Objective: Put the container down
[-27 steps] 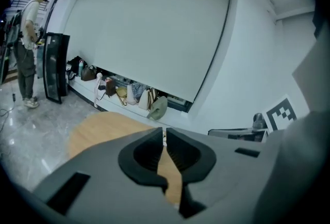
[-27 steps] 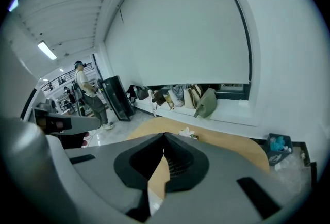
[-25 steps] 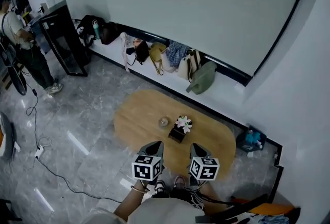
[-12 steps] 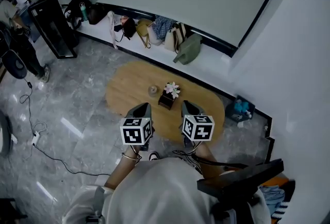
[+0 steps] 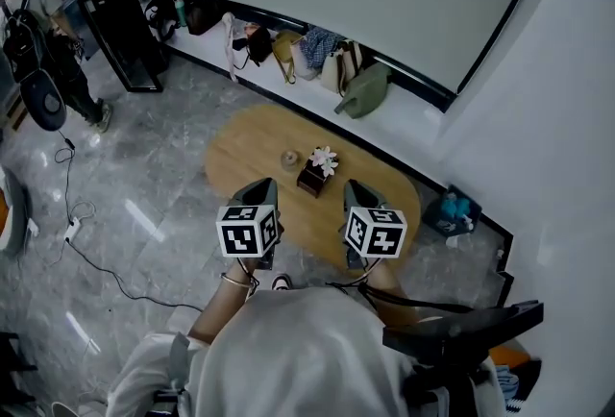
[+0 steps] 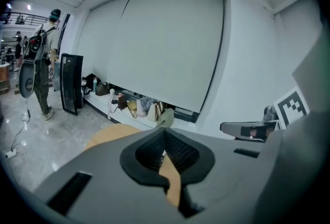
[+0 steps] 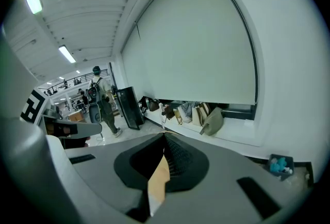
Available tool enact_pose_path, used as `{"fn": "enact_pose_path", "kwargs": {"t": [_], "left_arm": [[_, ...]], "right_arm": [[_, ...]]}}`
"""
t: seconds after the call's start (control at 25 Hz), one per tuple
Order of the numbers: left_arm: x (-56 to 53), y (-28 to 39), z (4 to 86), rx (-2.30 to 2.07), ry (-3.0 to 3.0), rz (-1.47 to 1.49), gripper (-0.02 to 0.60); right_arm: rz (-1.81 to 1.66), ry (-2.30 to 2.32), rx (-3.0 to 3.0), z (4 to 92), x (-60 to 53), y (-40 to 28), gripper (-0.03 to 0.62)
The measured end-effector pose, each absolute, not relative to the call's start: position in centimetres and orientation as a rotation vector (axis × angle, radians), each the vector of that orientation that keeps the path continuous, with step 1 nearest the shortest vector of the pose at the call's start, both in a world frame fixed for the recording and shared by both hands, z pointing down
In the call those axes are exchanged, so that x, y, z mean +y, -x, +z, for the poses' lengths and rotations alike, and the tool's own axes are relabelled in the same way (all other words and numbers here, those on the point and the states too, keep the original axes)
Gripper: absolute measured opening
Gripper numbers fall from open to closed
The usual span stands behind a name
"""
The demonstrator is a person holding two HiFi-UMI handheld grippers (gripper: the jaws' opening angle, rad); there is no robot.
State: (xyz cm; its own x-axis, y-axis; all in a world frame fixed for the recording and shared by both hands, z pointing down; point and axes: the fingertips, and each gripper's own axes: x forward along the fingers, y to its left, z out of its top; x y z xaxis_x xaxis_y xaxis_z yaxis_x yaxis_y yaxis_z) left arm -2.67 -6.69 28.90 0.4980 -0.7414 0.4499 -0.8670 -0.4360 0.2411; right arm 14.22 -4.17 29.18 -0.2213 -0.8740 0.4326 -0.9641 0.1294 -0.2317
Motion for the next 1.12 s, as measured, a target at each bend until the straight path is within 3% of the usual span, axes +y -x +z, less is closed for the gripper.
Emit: {"fn": "enact_pose_path", "kwargs": {"t": [0.28, 1.12], "left_arm": [[-5.0, 2.1, 29.4, -1.398, -2.273, 0.392, 0.008], [-5.5, 2.3, 30.0, -1.420, -2.217, 0.387, 0.008]], "right_arm": [[0.527, -1.781, -2.199, 28.6, -2.9, -15.1, 0.022], [0.549, -1.763, -2.189, 28.7, -3.3, -15.6, 0.023]]}}
